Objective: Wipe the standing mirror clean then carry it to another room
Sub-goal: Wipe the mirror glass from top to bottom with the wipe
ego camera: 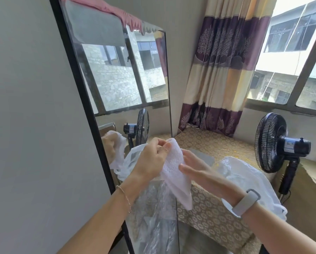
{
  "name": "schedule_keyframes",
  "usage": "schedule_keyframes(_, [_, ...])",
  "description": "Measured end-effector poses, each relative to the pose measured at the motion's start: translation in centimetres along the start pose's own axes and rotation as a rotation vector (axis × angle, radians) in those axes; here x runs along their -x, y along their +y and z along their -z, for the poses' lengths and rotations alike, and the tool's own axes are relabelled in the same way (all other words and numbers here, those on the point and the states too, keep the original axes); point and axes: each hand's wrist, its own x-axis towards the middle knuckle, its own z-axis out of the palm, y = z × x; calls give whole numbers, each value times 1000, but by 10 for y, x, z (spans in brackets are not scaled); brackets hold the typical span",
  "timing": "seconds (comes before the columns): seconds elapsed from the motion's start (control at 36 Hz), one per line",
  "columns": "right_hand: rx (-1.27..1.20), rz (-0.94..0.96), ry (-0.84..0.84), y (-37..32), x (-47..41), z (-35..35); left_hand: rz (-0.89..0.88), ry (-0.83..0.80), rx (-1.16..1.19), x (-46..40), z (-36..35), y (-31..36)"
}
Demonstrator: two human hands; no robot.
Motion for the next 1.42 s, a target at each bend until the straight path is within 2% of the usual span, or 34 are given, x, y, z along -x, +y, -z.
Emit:
schedule_keyframes(0.11, [-11,43,116,-1,-5,-11,-127,117,-62,0,3,6])
schedule_keyframes(0.22, [-31,11,87,-10,-10,-8,-180,311,-165,-1,9,8])
schedule_keyframes(0.31, [-51,-3,90,-18,-13,2,-211,368,-220,-2,15,8])
schedule_keyframes(0.36, [-33,-2,36,-23,-12,10,-247,279,-285,-2,19,8])
schedule_keyframes(0.44, [61,7,-61,-33,-10,20,-294,25,-331,-2,26,4])
schedule_keyframes(0.5, [91,43,-61,-39,-11,24,-225,-88,-275,0,29,2])
schedule_keyframes(0.53, [81,62,-35,-41,-12,25,-185,-91,-224,0,30,1])
schedule_keyframes(0.61, [-188,94,38,-39,-19,25,-155,43,-138,1,32,1])
schedule_keyframes(0.69, [-634,62,-61,-29,-27,12,-161,201,-111,-2,30,8])
schedule_keyframes(0.78, [-661,57,6,-14,-34,-6,-140,337,-86,-8,27,16])
schedule_keyframes(0.81, [-706,33,-17,-9,-35,-12,-139,373,-89,-10,26,17])
schedule_keyframes(0.86, [-861,-110,-104,-5,-40,-18,-148,421,-117,-12,24,19])
schedule_keyframes(0.92, [-1140,-315,-116,-10,-49,-19,-153,416,-186,-13,23,19])
schedule_keyframes(0.94, [-1155,-342,-61,-15,-53,-16,-164,393,-228,-13,23,18])
schedule_keyframes(1.0, [-1107,-237,-87,-26,-59,-12,-199,325,-335,-11,22,16])
schedule_keyframes(1.03, [-931,-111,22,-28,-60,-9,-211,293,-404,-10,22,16])
schedule_keyframes(1.11, [-735,-70,210,-34,-67,5,-282,279,-617,0,27,22])
schedule_keyframes(1.17, [-608,-44,343,-38,-77,14,-421,388,-709,5,38,34])
schedule_keyframes(1.25, [-399,-51,594,-50,-107,33,-607,656,-829,5,62,52])
schedule_keyframes(1.36, [-51,15,763,-71,-152,58,-662,1007,-866,4,90,66])
schedule_keyframes(1.42, [99,47,851,-82,-169,68,-627,1070,-801,4,98,64])
